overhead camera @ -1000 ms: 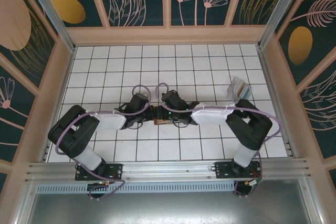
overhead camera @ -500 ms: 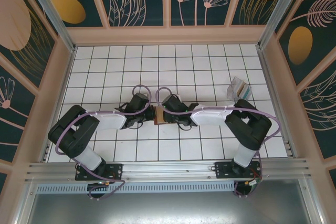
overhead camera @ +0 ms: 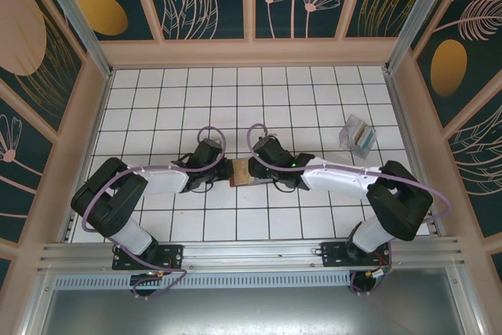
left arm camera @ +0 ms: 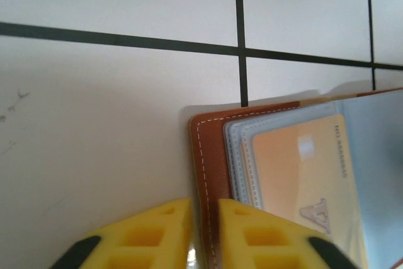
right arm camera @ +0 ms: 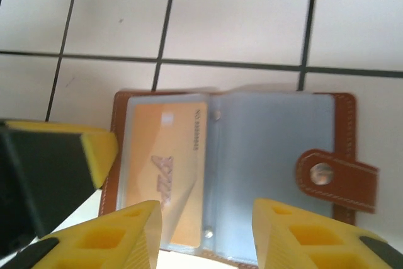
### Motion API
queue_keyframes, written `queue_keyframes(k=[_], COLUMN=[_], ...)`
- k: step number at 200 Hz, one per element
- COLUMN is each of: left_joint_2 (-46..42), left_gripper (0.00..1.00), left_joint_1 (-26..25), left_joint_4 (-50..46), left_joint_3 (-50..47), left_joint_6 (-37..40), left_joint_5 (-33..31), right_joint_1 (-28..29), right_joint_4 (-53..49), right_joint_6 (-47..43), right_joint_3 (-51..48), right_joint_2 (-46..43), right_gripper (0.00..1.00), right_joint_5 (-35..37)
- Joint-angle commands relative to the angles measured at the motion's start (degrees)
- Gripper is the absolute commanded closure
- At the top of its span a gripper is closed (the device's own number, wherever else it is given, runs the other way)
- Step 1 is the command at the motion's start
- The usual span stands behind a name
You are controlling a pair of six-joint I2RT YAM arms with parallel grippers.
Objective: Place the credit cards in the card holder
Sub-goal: Insert the credit card into the card slot, then close the card holder at the center of the table.
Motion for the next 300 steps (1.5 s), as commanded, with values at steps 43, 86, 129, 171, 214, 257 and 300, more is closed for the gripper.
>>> queue_keyframes(k=[43, 86, 129, 171, 214, 257, 300], left_joint_2=[-4.8, -3.0, -1.4, -0.7, -0.1, 1.0, 2.2], left_gripper=[0.42, 0.37, 0.38, 0.42, 0.47, 0.51, 0.35], left_joint_1=[0.0, 0.0, 0.0, 0.0, 0.1, 0.1, 0.5], left_joint_4=[0.2, 4.0, 4.6, 5.3, 6.4, 7.4, 9.1], left_joint_3=[-4.9, -5.5, -5.5, -5.2, -5.4, -5.4, -5.2], left_joint_6=[-2.5, -4.7, -6.3, -6.7, -7.2, -7.4, -8.5], left_joint_5=[1.4, 6.5, 7.6, 8.7, 9.2, 10.4, 11.9], right_joint_1=[-9.8, -9.5, -8.3, -8.3, -9.0, -9.8, -10.5], right_joint_4=[-3.5, -4.4, -2.9, -1.7, -0.4, 4.9, 9.8], right_joint_6=[-2.7, -5.6, -5.0, -5.3, -3.6, -4.0, -2.7], right_joint_3=[-5.5, -2.1, 0.6, 1.4, -1.2, -5.4, -8.7], right_joint_2=[-2.3, 1.0, 3.7, 6.2, 6.0, 2.2, 2.5], right_gripper=[0.47, 0.4, 0.37, 0.36, 0.52, 0.79, 0.93], right_joint_5=[-5.3, -3.6, -3.5, -2.3, -1.8, -8.0, -12.9])
